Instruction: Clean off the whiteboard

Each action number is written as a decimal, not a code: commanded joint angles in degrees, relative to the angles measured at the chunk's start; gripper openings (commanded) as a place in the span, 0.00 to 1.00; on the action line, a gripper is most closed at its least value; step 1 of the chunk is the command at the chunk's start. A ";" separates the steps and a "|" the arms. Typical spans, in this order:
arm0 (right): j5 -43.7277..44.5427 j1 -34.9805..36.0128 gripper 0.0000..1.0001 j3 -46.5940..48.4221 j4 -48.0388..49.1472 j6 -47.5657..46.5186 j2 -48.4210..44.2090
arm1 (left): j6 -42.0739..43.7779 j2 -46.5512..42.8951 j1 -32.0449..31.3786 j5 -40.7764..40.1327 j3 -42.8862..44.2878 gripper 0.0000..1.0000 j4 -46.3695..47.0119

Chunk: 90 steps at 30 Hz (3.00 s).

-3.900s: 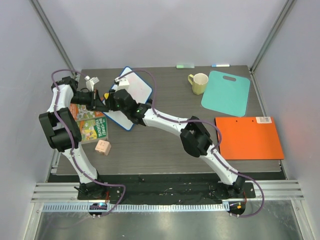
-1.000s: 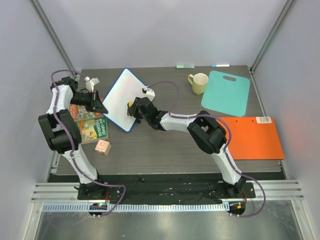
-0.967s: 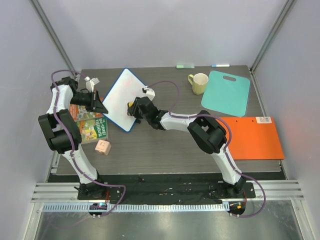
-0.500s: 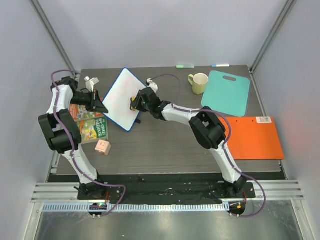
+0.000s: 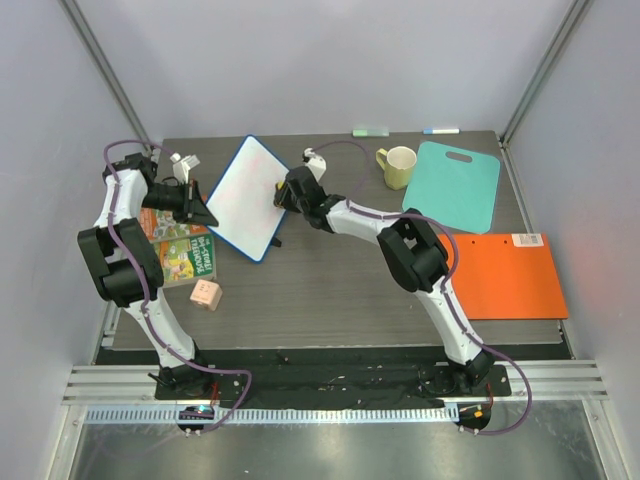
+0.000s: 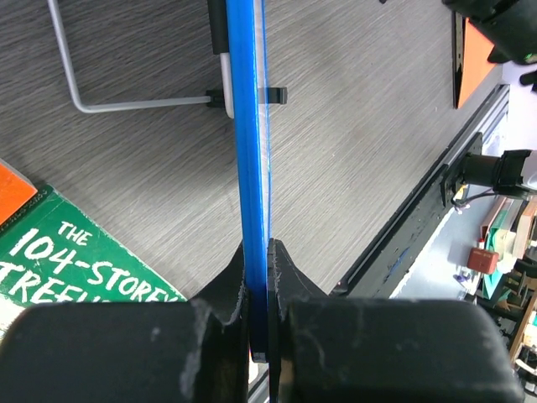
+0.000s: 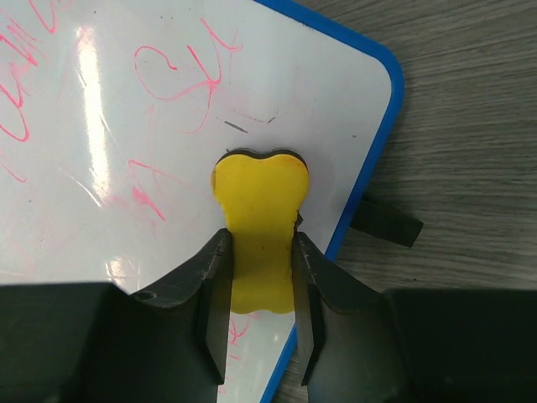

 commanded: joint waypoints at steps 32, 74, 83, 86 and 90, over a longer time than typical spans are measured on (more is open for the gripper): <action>-13.86 21.86 0.01 -17.23 11.23 8.45 0.95 | 9.82 -0.22 -4.94 0.09 -2.38 0.00 -2.58; -4.62 -6.18 0.01 20.55 -10.74 -1.57 12.63 | 17.81 -0.05 -4.94 -3.07 1.75 0.00 -13.38; -10.50 -5.74 0.01 15.83 -9.87 -2.36 11.24 | 17.47 0.48 -4.94 -2.46 2.19 0.00 -14.09; -11.13 -3.37 0.01 6.78 -4.86 -2.62 7.20 | 16.67 0.84 -4.94 -2.28 2.11 0.00 -13.39; -11.74 -0.03 0.01 -3.50 0.41 -1.84 4.29 | 15.71 1.10 -4.94 -1.76 2.54 0.00 -12.60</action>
